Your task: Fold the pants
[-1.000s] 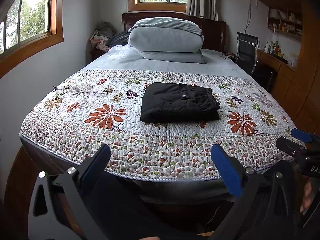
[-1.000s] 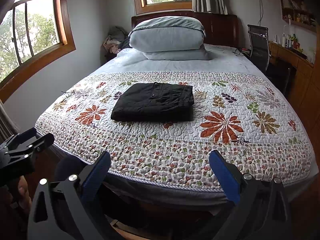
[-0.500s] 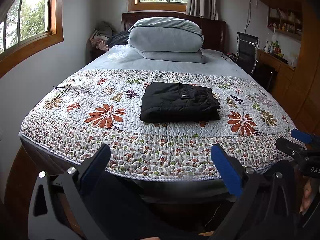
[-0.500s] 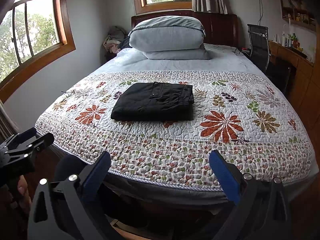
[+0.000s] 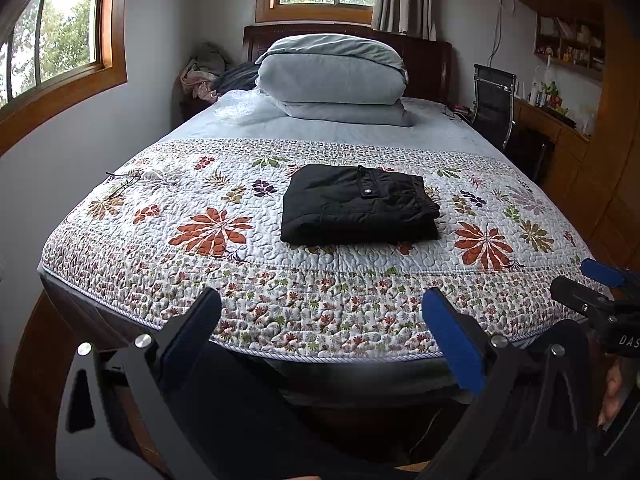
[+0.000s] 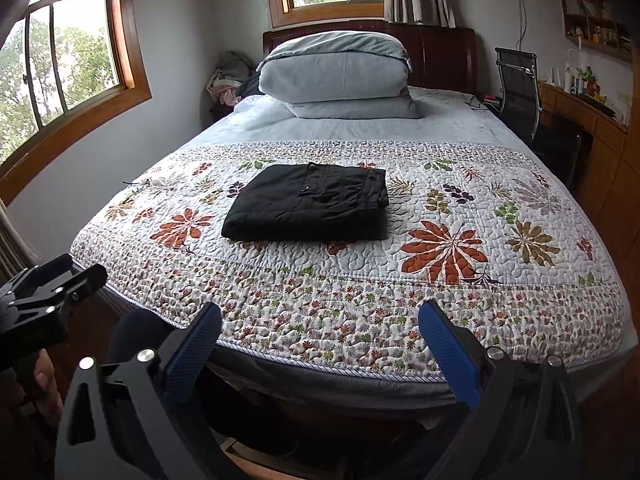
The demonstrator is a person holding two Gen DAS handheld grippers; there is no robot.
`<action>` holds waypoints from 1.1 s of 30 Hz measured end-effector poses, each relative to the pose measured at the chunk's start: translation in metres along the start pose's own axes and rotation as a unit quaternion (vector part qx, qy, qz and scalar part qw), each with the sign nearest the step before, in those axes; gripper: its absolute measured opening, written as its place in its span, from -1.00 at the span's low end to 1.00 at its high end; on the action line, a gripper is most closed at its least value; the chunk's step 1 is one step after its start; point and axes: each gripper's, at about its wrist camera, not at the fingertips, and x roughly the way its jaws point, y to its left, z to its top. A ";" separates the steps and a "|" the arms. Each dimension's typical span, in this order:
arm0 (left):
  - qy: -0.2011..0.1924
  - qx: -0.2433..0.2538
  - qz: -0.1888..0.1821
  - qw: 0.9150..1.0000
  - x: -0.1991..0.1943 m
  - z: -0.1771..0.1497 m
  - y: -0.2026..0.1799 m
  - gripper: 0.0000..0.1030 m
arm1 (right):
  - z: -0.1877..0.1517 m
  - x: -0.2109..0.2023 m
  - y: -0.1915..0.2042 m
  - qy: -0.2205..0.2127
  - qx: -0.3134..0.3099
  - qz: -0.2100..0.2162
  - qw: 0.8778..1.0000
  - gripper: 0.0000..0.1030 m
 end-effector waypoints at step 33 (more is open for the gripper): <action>-0.014 0.009 -0.003 1.000 -0.003 0.000 -0.005 0.91 | 0.001 0.002 0.001 0.002 -0.003 0.001 1.000 0.93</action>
